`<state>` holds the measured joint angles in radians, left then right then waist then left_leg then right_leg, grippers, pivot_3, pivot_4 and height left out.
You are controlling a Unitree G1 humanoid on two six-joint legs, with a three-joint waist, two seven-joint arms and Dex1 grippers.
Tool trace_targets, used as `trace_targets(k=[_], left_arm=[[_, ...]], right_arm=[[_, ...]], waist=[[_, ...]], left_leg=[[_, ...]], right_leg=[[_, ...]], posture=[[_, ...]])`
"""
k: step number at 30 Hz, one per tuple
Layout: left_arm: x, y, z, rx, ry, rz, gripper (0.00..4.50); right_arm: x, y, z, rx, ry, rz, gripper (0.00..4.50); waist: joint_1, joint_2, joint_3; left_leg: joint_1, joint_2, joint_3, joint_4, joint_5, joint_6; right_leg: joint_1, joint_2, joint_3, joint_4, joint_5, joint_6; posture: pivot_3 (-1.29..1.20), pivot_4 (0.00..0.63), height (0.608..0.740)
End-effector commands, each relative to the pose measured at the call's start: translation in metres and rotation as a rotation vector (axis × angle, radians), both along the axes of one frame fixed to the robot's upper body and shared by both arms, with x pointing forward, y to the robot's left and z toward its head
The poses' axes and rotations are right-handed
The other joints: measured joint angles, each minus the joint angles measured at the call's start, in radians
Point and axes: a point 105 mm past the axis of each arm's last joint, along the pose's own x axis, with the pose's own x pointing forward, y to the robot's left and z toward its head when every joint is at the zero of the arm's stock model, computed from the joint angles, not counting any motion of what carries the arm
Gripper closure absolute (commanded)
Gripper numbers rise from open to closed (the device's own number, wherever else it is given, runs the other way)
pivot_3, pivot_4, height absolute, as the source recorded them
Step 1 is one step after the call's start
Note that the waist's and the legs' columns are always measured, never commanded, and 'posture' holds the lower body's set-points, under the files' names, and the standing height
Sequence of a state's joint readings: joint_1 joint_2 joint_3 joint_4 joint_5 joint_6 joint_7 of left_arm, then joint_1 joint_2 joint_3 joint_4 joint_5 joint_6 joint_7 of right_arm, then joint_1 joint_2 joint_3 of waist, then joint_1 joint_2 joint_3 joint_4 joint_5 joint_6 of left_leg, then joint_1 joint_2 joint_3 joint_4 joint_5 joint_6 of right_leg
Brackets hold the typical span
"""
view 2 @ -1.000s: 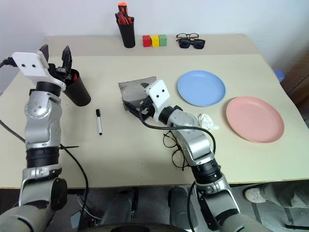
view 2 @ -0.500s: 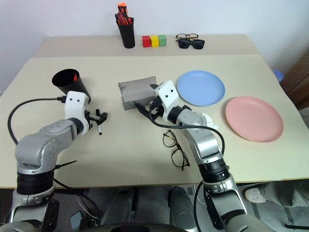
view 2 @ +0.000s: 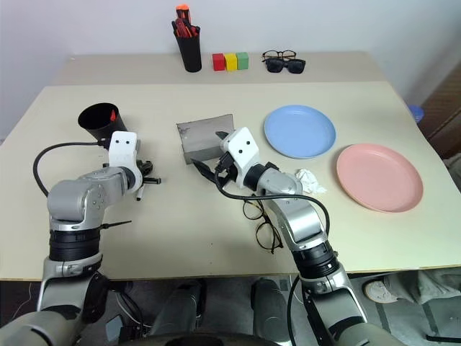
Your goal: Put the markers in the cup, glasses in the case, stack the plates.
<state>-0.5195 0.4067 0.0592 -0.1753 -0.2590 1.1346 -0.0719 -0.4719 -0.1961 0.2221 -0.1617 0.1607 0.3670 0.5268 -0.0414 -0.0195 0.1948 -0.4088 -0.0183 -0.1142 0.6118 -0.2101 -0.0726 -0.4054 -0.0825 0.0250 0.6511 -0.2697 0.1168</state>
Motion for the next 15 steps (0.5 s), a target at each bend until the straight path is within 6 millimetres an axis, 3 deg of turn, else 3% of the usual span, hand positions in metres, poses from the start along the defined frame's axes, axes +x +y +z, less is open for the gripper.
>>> trace_targets(k=[1, 4, 8, 11, 15], left_arm=[[0.004, -0.028, 0.101, -0.116, -0.482, -0.189, 4.44], [-0.003, -0.022, 0.157, -0.163, -0.746, -0.207, 4.44], [-0.002, 0.023, 0.196, -0.034, -0.977, 0.021, 4.44], [-0.001, 0.051, 0.202, 0.047, -1.074, 0.143, 4.44], [0.012, 0.073, 0.178, 0.050, -1.062, 0.221, 4.44]], right_arm=[[-0.004, 0.001, 0.016, 0.024, -0.060, 0.006, 0.00], [-0.003, 0.002, 0.017, 0.027, -0.061, 0.010, 0.00], [-0.002, 0.008, 0.025, 0.058, -0.073, 0.024, 0.00], [-0.002, 0.015, 0.033, 0.089, -0.077, 0.043, 0.00], [-0.005, 0.022, 0.036, 0.106, -0.078, 0.067, 0.00]], waist=[[0.004, 0.000, 0.000], [0.012, -0.001, 0.000], [0.001, 0.000, 0.000], [-0.003, 0.000, 0.000], [0.002, 0.000, 0.000]], left_leg=[[-0.001, 0.000, 0.000, 0.000, 0.000, 0.000], [-0.002, 0.000, 0.000, 0.000, 0.000, 0.000], [-0.001, 0.000, 0.001, 0.000, 0.000, 0.000], [0.000, 0.000, 0.001, -0.001, 0.000, 0.000], [0.000, 0.000, 0.001, 0.000, 0.000, 0.000]], right_leg=[[0.000, 0.000, 0.000, 0.000, 0.000, 0.000], [0.000, -0.001, 0.000, -0.002, 0.000, 0.000], [0.000, -0.001, 0.000, -0.002, 0.000, 0.000], [0.000, 0.000, 0.000, -0.001, 0.000, 0.000], [0.000, 0.000, 0.000, -0.001, 0.000, 0.000]], posture=[[0.00, 0.150, 0.740], [0.00, 0.150, 0.740], [0.00, 0.150, 0.740], [0.00, 0.150, 0.740], [0.00, 0.150, 0.740]])
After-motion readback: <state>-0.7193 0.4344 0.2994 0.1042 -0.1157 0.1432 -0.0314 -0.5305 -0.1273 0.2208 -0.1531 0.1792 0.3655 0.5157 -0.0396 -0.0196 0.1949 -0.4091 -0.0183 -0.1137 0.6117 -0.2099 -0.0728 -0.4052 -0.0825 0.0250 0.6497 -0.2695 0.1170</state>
